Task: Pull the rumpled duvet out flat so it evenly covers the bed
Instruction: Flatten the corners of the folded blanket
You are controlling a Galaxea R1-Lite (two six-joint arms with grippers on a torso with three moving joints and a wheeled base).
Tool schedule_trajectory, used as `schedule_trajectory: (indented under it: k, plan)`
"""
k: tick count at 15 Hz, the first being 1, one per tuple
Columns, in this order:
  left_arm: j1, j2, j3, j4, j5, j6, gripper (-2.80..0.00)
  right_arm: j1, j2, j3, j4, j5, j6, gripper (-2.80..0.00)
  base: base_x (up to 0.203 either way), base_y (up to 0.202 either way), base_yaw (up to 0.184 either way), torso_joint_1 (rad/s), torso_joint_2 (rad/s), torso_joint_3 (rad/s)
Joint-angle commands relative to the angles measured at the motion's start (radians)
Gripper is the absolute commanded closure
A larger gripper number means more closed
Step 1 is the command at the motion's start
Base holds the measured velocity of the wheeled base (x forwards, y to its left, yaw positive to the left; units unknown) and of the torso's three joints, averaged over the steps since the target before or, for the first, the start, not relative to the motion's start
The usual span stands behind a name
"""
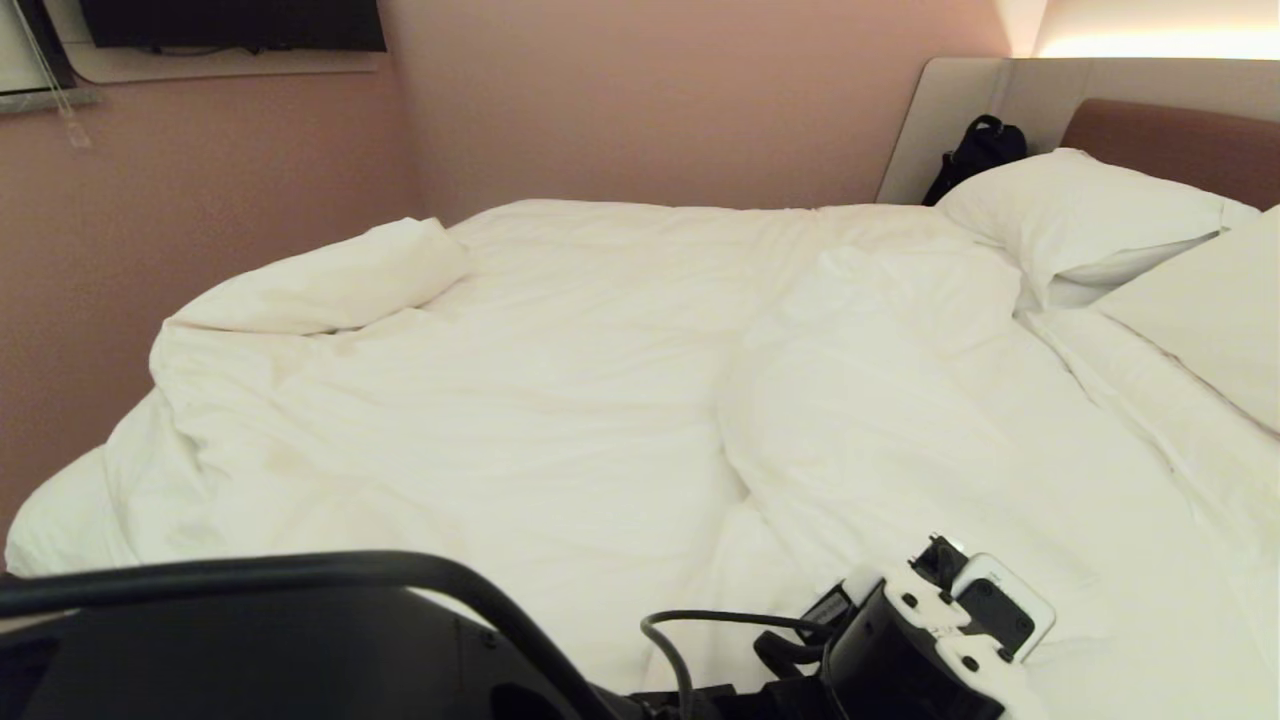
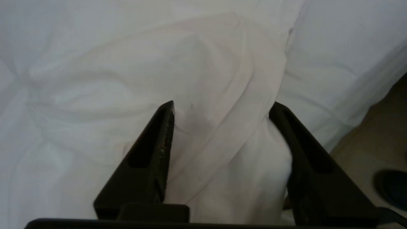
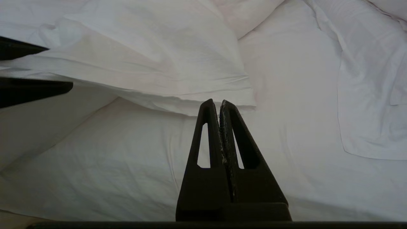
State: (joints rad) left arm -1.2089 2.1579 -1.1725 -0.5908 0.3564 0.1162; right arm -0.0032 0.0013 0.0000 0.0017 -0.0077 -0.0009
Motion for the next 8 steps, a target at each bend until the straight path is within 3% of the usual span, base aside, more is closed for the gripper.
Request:
schedule_trajectory:
  k: [1, 8]
  plan:
    - [-0.002, -0.026, 0.019, 0.04, 0.003, -0.03, -2.8, 0.0, 0.0, 0.0, 0.0, 0.0, 0.001, 0.0, 0.0, 0.0, 0.0, 0.0, 0.0, 0.0]
    - [0.013, -0.226, 0.016, 0.396, -0.034, -0.343, -2.8, 0.0, 0.0, 0.0, 0.0, 0.0, -0.001, 0.0, 0.0, 0.0, 0.0, 0.0, 0.0, 0.0]
